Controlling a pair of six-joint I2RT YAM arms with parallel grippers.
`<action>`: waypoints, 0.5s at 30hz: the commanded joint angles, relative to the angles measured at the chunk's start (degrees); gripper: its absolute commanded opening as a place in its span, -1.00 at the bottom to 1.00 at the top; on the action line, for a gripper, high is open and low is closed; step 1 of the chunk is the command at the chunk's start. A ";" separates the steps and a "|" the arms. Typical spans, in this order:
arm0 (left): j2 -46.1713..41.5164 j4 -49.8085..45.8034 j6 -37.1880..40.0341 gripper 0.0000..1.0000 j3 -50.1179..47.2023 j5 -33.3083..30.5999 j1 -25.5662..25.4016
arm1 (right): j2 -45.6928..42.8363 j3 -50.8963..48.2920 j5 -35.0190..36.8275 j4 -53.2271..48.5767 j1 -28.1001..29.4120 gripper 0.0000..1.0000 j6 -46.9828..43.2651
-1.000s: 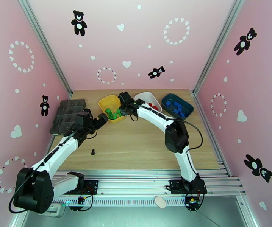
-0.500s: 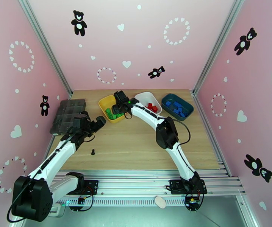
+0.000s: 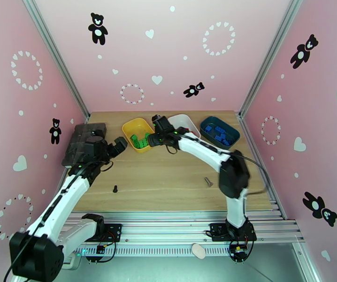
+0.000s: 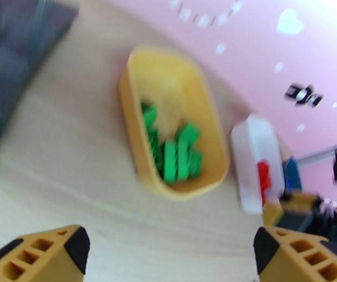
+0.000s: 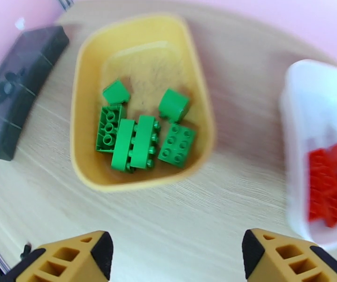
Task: Sort the legos into containers by color
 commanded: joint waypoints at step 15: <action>-5.57 5.58 20.00 0.97 10.81 -26.75 0.49 | -37.07 -33.41 21.07 17.77 -6.38 0.97 -7.82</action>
